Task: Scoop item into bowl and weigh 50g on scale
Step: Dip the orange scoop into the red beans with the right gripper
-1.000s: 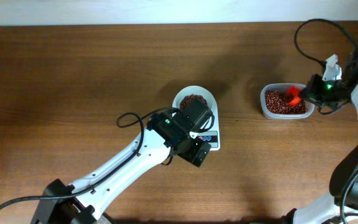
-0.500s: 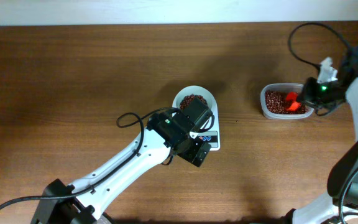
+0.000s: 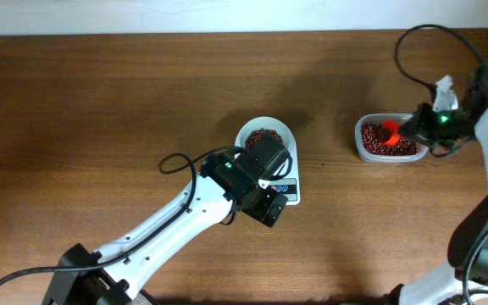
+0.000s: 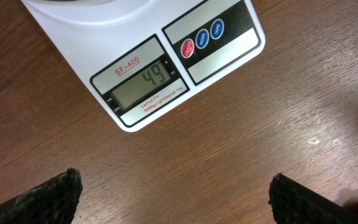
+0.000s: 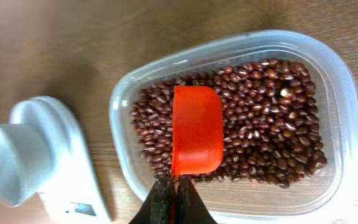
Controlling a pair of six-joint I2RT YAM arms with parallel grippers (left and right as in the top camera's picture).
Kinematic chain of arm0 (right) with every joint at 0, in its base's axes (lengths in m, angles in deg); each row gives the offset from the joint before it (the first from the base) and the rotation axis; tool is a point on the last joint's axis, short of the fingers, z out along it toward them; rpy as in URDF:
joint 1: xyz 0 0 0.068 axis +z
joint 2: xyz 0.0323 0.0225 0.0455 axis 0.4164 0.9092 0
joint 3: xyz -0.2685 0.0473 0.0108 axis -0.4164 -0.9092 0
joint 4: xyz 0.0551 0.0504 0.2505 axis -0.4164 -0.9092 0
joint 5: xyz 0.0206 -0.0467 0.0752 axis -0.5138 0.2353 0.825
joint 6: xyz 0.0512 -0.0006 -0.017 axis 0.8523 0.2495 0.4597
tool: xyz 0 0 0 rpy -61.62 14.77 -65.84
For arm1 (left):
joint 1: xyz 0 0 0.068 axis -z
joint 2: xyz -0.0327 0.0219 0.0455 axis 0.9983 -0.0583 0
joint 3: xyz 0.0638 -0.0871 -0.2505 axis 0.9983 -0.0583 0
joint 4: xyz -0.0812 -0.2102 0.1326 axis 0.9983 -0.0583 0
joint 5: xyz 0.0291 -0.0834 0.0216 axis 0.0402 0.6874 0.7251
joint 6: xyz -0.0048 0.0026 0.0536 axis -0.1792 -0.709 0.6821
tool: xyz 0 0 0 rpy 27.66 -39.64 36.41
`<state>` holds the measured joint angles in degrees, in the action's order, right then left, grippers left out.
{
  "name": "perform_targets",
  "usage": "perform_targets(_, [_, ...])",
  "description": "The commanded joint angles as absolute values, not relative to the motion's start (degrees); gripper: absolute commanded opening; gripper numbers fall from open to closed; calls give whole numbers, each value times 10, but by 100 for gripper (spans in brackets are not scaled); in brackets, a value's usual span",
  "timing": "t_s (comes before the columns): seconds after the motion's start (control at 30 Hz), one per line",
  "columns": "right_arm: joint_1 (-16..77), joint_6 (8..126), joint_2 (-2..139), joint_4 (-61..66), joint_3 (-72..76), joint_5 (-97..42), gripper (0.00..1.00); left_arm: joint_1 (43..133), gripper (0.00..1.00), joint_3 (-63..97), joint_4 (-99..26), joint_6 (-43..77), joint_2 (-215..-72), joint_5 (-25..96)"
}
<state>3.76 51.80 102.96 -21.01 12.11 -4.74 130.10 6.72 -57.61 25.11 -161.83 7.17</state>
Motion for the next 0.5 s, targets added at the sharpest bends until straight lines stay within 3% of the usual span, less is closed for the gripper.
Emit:
perform_targets(0.0, [14,509,1034,-210,115,50,4,1303,99,64,-575,257,-1611,66])
perform_targets(0.47, [-23,507,1034,-222,115,43,4,1303,99,64,-575,257,-1611,66])
